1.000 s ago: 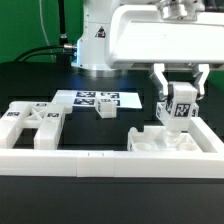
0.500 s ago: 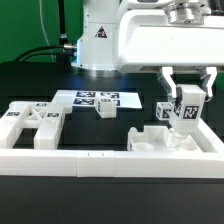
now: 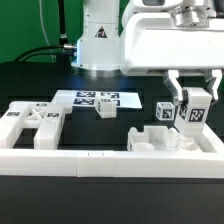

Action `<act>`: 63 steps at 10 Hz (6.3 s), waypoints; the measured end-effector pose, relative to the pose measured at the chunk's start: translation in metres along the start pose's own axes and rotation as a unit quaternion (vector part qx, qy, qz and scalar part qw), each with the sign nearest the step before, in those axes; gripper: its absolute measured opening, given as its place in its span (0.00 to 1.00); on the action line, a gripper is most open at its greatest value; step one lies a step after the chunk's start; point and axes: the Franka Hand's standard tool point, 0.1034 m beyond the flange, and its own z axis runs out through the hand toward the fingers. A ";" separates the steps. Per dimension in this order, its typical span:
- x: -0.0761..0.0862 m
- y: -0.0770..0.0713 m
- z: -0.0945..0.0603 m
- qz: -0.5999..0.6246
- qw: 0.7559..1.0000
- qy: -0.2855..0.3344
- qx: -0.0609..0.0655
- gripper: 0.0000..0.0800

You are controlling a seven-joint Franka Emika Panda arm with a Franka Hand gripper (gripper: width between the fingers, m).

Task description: Assemble chair

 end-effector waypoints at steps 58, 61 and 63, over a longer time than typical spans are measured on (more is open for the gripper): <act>-0.009 -0.015 0.011 0.596 0.773 -0.200 -0.085 0.36; -0.010 -0.016 0.011 0.654 0.725 -0.197 -0.094 0.36; -0.010 -0.017 0.011 0.695 0.685 -0.194 -0.101 0.36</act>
Offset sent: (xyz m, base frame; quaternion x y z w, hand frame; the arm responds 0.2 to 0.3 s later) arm -0.0080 0.0034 -0.0145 -0.0057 0.0129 0.0004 0.9999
